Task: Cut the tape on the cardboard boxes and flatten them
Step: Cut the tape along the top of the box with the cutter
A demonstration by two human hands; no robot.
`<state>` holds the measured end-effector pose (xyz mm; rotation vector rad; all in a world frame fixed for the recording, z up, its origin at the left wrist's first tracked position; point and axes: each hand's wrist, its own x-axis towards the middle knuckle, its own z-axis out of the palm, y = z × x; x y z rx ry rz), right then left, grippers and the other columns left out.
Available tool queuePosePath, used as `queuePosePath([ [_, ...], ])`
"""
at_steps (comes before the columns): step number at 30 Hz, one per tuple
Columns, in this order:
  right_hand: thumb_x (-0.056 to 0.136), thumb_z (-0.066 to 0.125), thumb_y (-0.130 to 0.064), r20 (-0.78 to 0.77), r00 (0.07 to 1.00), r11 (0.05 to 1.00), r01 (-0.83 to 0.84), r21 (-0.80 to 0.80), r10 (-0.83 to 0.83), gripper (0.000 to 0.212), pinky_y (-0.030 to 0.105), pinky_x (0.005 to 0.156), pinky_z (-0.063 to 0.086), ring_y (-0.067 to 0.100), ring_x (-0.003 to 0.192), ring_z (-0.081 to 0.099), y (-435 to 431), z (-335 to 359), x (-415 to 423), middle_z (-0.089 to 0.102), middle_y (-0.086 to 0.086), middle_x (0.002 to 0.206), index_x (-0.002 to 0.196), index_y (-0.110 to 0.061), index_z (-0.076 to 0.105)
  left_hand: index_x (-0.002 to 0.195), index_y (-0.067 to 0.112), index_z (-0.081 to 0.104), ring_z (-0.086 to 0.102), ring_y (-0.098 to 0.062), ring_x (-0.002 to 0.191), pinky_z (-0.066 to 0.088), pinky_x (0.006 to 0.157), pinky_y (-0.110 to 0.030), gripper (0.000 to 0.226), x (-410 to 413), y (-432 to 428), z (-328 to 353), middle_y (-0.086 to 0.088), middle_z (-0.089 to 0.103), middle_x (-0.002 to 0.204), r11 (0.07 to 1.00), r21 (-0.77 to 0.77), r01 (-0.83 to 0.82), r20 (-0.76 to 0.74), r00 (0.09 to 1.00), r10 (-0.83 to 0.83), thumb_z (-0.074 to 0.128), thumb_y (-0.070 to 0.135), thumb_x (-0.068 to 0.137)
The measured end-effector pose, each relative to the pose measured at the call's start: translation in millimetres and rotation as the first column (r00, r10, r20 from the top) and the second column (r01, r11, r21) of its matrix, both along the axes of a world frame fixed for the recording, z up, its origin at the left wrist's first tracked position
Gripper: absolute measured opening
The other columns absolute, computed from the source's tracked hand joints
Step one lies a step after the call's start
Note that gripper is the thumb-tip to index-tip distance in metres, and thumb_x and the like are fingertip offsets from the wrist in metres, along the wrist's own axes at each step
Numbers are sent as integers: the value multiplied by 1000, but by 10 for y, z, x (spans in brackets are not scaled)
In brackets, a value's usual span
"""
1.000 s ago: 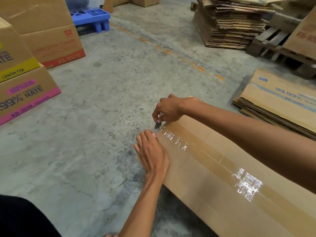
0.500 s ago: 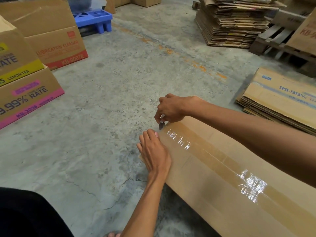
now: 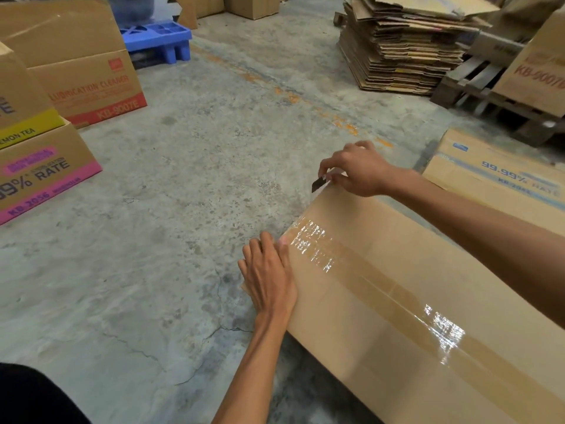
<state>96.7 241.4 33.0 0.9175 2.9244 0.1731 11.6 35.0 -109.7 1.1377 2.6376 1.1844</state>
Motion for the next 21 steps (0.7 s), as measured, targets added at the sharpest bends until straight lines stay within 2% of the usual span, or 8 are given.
queuePosePath([
  [3, 96, 53, -31, -65, 997, 998, 46, -37, -48, 21, 36, 82, 37, 21, 91, 64, -134, -76, 66, 73, -5, 96, 111, -33, 68, 101, 21, 54, 48, -16, 89, 32, 78, -30, 30, -17, 35, 15, 2, 59, 95, 999, -28, 32, -17, 999, -32, 40, 48, 100],
  [6, 95, 55, -33, -93, 994, 992, 51, -114, -62, 23, 32, 65, 47, 24, 87, 67, -308, -125, 59, 74, 1, 95, 113, -33, 69, 100, 18, 57, 50, -17, 91, 31, 80, -30, 24, -34, 84, 67, 0, 62, 97, 992, -70, 106, -60, 992, -110, 44, 38, 101],
  [8, 95, 53, -32, -75, 996, 993, 33, -115, -42, 24, 33, 63, 50, 26, 86, 66, -450, -150, 47, 73, 3, 96, 114, -32, 68, 103, 16, 57, 52, -18, 95, 33, 83, -32, 22, -28, 111, 99, -1, 61, 101, 973, -122, 193, -41, 979, -200, 41, 31, 103],
  [10, 96, 52, -31, -49, 999, 996, 10, -88, -15, 27, 32, 63, 48, 27, 87, 65, -571, -166, 34, 72, 3, 99, 118, -32, 67, 105, 16, 55, 52, -18, 98, 34, 86, -33, 19, -36, 120, 125, -1, 59, 105, 964, -150, 220, 23, 975, -219, 39, 25, 103],
  [14, 96, 50, -28, -19, 1000, 999, -20, -40, 19, 32, 31, 64, 45, 25, 94, 65, -696, -190, 4, 72, 2, 105, 122, -34, 65, 91, 23, 46, 50, -16, 91, 31, 84, -32, 12, -85, 118, 181, 3, 56, 95, 958, -131, 256, 106, 964, -243, 41, 23, 102],
  [18, 93, 49, -25, -14, 999, 998, -41, -37, 40, 33, 33, 68, 52, 25, 95, 66, -741, -188, -15, 72, 1, 105, 118, -35, 68, 86, 24, 40, 45, -15, 84, 27, 80, -31, 16, -44, 119, 321, 7, 48, 89, 963, -87, 256, 85, 965, -249, 43, 21, 102],
  [21, 92, 50, -24, 17, 998, 998, -62, -14, 62, 33, 29, 59, 45, 24, 90, 67, -762, -167, -50, 73, -1, 103, 115, -36, 70, 86, 24, 39, 44, -14, 82, 27, 80, -30, 16, -28, 109, 354, 7, 48, 87, 968, -72, 242, 87, 968, -235, 44, 20, 101],
])
